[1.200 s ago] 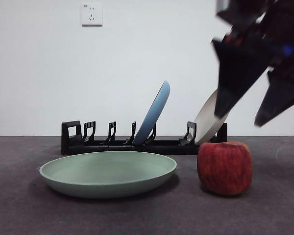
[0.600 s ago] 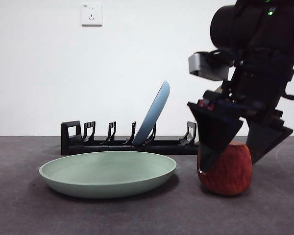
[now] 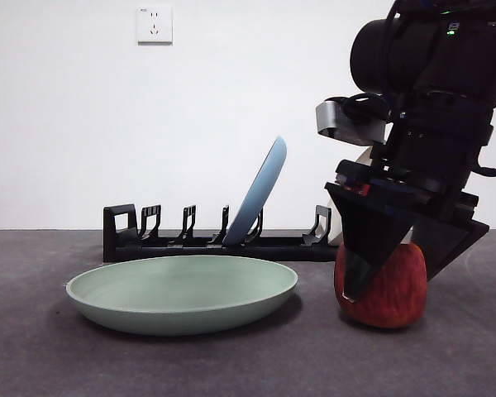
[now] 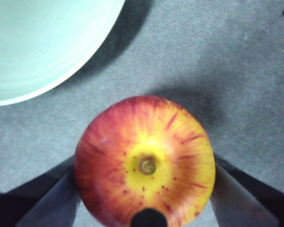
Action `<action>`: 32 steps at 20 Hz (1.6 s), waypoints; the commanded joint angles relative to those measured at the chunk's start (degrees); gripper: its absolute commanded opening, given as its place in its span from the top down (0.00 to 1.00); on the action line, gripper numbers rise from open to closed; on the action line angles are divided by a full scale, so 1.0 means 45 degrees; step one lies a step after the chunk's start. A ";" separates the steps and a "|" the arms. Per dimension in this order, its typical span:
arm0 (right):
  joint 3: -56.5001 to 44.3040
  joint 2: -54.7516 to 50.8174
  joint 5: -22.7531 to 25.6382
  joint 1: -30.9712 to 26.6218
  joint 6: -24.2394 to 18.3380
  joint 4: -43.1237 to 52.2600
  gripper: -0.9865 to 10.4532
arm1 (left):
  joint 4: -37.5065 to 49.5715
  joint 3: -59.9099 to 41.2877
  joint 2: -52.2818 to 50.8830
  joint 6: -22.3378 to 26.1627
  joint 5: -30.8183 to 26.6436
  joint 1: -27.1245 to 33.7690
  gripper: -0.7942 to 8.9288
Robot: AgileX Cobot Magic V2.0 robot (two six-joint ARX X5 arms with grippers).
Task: Take the green plate from the plate rack,put the plate on the table,take the apple from the table,put the apple in the plate
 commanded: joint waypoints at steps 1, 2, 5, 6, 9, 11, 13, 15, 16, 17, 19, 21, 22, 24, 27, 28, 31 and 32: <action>0.0010 -0.0228 0.0000 0.0034 0.0389 -0.0068 0.93 | -0.0087 0.0024 -0.0005 -0.0131 -0.0010 -0.0044 0.43; 0.0015 -0.0617 0.0010 0.0039 0.0471 -0.0010 0.93 | -0.0102 0.0024 -0.0005 -0.0131 -0.0010 -0.0044 0.43; 0.0180 -0.1787 0.0107 0.0287 0.0515 0.0612 0.93 | -0.0087 0.0024 -0.0005 -0.0131 -0.0005 -0.0044 0.43; 0.0432 -0.1928 0.0121 0.0389 0.0515 0.0646 0.93 | -0.0087 0.0024 -0.0005 -0.0131 -0.0005 -0.0044 0.43; 0.1433 -0.1817 0.0379 0.0986 0.0510 0.0869 0.93 | -0.0112 0.0024 -0.0005 -0.0131 0.0000 -0.0044 0.43; 0.2210 -0.1355 0.0466 0.1511 0.0505 0.1073 0.93 | -0.0146 0.0024 -0.0005 -0.0131 -0.0005 -0.0044 0.43; 0.3133 -0.0568 0.0466 0.1787 0.0457 0.1039 0.93 | -0.0151 0.0024 -0.0005 -0.0131 0.0000 -0.0044 0.43; 0.4056 0.0539 0.0466 0.2079 0.0413 0.1035 0.93 | -0.0155 0.0024 -0.0005 -0.0131 0.0000 -0.0044 0.43; 0.4493 0.1137 0.0466 0.2195 0.0335 0.1010 0.93 | -0.0155 0.0024 -0.0005 -0.0131 0.0000 -0.0044 0.43; 0.4886 0.1739 0.0452 0.2283 0.0253 0.0991 0.93 | -0.0170 0.0024 -0.0005 -0.0131 0.0000 -0.0044 0.43; 0.5498 0.2880 0.0457 0.2526 0.0078 0.0962 0.93 | -0.0253 0.0024 -0.0005 -0.0136 0.0000 -0.0044 0.43; 0.5838 0.3818 0.0486 0.2749 -0.0126 0.0957 0.93 | -0.0330 0.0024 -0.0005 -0.0136 -0.0005 -0.0044 0.43; 0.5897 0.4182 0.0699 0.2880 -0.0194 0.0971 0.93 | -0.0379 0.0024 -0.0005 -0.0136 -0.0005 -0.0044 0.43; 0.5897 0.4668 0.1122 0.3186 -0.0554 0.0918 0.93 | -0.0505 0.0024 -0.0005 -0.0136 -0.0010 -0.0044 0.43; 0.5897 0.4804 0.1166 0.3492 -0.0651 0.0923 0.93 | -0.0549 0.0024 -0.0005 -0.0136 -0.0029 -0.0044 0.43; 0.5897 0.4804 0.1433 0.3575 -0.0646 0.0918 0.93 | -0.0549 0.0024 -0.0005 -0.0136 -0.0034 -0.0044 0.43; 0.5897 0.4847 0.1666 0.3604 -0.0636 0.0583 0.93 | -0.0578 0.0024 -0.0005 -0.0136 -0.0034 -0.0044 0.43; 0.5897 0.4886 0.1666 0.3599 -0.0636 0.0500 0.93 | -0.0578 0.0024 -0.0005 -0.0136 -0.0034 -0.0044 0.43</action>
